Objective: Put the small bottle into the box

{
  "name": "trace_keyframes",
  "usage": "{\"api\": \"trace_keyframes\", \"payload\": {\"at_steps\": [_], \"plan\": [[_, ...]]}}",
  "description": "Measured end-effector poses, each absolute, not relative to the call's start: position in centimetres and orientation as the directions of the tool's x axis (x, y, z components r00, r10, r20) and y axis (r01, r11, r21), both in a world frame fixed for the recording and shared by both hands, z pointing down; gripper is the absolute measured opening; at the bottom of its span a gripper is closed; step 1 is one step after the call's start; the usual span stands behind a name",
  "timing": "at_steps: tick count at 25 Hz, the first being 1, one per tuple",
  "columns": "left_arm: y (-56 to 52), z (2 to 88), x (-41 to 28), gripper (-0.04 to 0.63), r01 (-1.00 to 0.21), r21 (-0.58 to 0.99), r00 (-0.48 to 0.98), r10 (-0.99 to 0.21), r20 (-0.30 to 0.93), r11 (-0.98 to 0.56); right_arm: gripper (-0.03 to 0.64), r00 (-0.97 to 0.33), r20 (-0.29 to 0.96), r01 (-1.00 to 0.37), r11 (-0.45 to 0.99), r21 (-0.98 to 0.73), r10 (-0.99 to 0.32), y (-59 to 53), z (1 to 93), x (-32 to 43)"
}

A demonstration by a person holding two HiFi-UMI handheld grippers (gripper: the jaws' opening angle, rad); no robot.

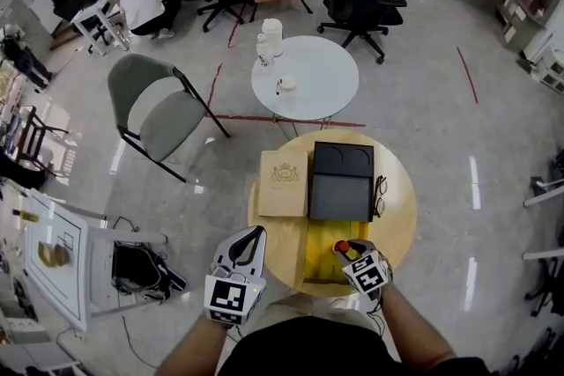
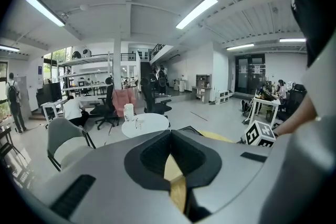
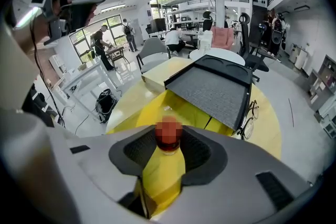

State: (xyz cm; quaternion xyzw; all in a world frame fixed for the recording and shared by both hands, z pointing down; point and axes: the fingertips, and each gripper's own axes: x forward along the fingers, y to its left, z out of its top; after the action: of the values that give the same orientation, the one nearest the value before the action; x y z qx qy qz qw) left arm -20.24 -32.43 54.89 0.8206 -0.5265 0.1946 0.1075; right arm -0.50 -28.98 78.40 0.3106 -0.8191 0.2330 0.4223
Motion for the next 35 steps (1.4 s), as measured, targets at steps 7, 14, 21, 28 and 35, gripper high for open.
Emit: {"api": "trace_keyframes", "payload": {"at_steps": [7, 14, 21, 28, 35], "plan": [[-32.8, 53.5, -18.8, 0.018, -0.894, -0.032, 0.396, -0.822, 0.409, -0.446, 0.152, -0.466, 0.835, -0.685, 0.717, -0.131, -0.293, -28.2, 77.5, -0.7], [-32.6, 51.6, -16.1, 0.018, -0.877, -0.032, 0.436, -0.822, 0.366, -0.479, 0.144, -0.523, 0.769, -0.701, 0.698, -0.143, -0.367, -27.8, 72.6, 0.6], [-31.3, 49.9, -12.5, 0.018, -0.863, -0.014, 0.477, -0.823, 0.308, -0.505, 0.014, -0.601, 0.575, -0.735, 0.666, -0.124, -0.556, -27.7, 63.2, 3.1], [-29.7, 47.0, -9.0, 0.018, -0.859, 0.031, 0.504, -0.834, 0.224, -0.511, 0.012, -0.614, 0.461, -0.753, 0.651, -0.098, -0.641, -26.1, 55.3, 6.3], [-27.5, 43.1, -7.5, 0.018, -0.873, 0.045, 0.487, -0.865, 0.121, -0.486, 0.012, -0.620, 0.387, -0.755, 0.652, -0.060, -0.682, -23.5, 49.1, 9.9]]}}
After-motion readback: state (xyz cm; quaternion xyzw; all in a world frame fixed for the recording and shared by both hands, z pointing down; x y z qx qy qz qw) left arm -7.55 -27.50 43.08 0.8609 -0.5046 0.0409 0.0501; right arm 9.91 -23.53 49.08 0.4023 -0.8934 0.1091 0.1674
